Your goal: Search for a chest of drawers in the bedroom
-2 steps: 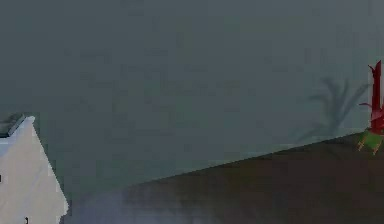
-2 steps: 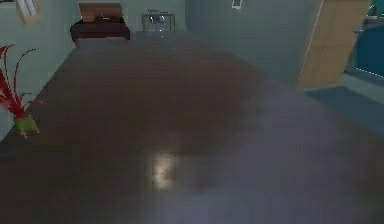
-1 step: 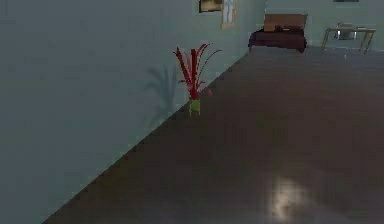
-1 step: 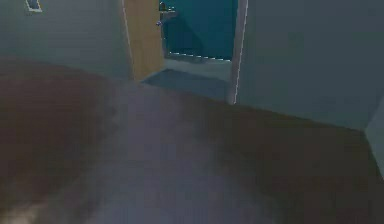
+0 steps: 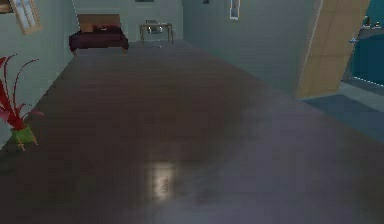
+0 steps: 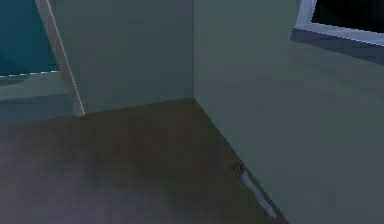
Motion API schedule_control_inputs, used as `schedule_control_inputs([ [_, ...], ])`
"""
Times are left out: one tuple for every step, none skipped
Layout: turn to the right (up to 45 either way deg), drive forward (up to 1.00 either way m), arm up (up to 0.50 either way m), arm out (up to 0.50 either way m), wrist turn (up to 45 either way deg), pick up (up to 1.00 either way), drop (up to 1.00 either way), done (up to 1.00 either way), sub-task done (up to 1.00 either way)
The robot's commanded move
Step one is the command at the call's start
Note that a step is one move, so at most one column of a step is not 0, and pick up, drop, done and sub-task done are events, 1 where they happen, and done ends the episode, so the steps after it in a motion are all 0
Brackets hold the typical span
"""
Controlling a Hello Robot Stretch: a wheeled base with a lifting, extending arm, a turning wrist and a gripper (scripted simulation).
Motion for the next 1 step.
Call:
schedule_control_inputs([
  [0.0,0.15,0.00,0.00,0.0,0.00,0.00,0.00,0.00],
])
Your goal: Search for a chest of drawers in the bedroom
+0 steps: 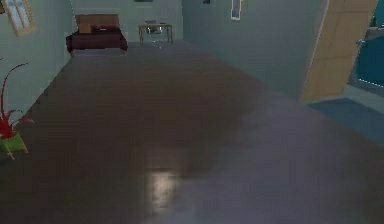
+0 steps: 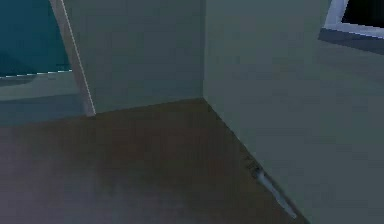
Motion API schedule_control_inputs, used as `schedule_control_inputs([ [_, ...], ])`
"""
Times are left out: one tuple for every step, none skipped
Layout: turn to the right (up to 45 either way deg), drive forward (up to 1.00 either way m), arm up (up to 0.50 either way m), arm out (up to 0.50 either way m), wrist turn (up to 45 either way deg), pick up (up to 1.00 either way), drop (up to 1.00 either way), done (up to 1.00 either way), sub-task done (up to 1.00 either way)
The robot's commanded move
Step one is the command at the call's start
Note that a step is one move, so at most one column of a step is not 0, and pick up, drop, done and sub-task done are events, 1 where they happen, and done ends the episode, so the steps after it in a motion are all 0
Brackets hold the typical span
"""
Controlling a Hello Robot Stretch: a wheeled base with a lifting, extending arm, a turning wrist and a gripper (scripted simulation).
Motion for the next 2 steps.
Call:
schedule_control_inputs([
  [-45.0,0.00,0.00,0.00,0.0,0.00,0.00,0.00,0.00],
  [-45.0,0.00,0.00,0.00,0.0,0.00,0.00,0.00,0.00],
])
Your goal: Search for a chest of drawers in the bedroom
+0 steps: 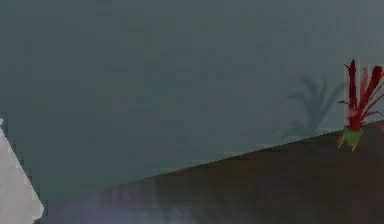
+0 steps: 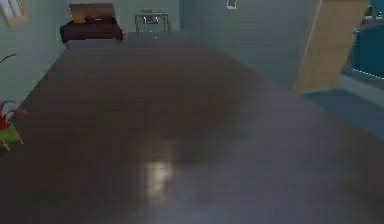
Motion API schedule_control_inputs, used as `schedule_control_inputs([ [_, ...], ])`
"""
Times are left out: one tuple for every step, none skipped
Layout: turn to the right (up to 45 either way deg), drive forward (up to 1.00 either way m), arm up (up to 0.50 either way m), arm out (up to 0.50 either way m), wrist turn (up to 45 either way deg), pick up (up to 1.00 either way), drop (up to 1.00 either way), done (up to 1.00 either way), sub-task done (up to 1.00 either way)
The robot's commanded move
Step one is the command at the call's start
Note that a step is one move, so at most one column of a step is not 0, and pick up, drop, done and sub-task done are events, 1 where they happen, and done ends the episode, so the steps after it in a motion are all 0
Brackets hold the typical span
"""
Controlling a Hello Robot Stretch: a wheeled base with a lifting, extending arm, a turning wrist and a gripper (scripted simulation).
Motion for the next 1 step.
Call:
schedule_control_inputs([
  [-45.0,0.00,0.00,0.00,0.0,0.00,0.00,0.00,0.00],
])
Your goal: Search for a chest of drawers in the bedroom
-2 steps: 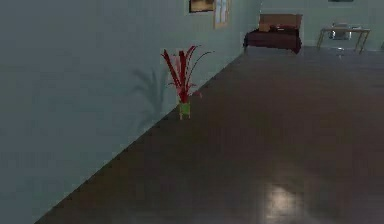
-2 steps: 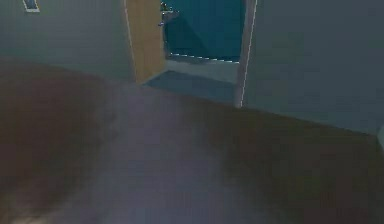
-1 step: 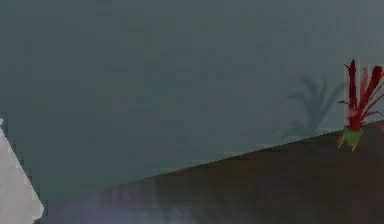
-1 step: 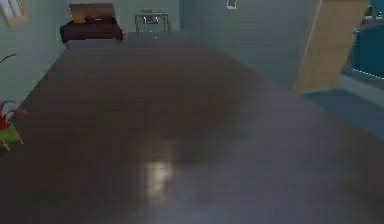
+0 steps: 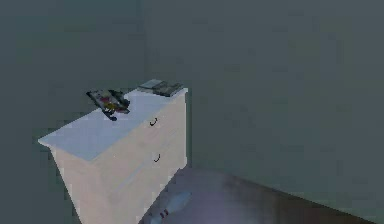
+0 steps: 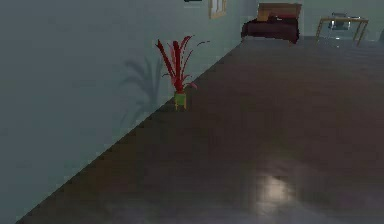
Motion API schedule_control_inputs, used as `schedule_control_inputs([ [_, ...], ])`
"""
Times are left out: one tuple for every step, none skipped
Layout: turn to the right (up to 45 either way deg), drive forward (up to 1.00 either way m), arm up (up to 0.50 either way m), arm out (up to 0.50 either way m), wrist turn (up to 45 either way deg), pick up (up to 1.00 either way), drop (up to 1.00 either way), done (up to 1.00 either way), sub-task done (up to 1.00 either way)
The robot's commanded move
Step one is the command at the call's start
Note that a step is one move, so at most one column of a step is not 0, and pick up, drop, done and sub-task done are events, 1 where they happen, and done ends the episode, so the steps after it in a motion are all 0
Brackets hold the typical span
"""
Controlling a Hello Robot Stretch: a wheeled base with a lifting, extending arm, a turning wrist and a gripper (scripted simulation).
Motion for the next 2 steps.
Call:
schedule_control_inputs([
  [-18.0,0.00,0.00,0.00,0.0,0.00,0.00,0.00,0.00],
  [0.0,0.00,0.00,0.00,0.0,0.00,0.00,1.00,0.00],
])
